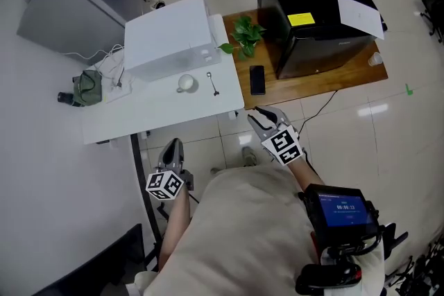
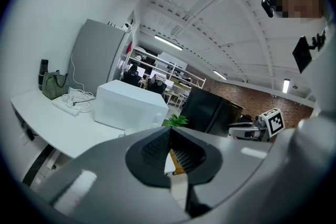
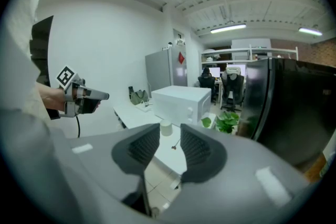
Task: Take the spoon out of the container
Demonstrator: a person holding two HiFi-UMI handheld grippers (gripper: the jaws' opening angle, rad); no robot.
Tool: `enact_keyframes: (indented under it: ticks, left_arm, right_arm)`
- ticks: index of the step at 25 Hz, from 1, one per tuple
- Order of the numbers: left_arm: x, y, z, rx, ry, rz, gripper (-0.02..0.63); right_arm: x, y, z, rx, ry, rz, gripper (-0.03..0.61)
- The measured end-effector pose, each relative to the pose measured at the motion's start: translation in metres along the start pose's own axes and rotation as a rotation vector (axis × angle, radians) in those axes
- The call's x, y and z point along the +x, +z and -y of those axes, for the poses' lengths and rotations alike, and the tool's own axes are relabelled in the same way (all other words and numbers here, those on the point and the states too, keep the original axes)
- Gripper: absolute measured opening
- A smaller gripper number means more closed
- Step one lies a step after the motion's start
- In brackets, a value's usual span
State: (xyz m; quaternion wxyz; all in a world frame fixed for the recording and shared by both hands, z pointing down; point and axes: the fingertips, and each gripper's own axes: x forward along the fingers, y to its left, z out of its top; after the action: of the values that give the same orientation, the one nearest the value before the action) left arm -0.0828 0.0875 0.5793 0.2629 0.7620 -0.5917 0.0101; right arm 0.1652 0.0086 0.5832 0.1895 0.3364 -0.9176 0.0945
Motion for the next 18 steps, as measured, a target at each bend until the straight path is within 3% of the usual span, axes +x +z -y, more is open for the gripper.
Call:
enact_keyframes:
  ticks: [18]
  left_arm:
    - [-0.004,-0.039,-0.006,-0.018,-0.014,-0.073,-0.014]
  right_arm:
    - [0.014,-0.029,-0.015,0.063,0.018,-0.046,0.106]
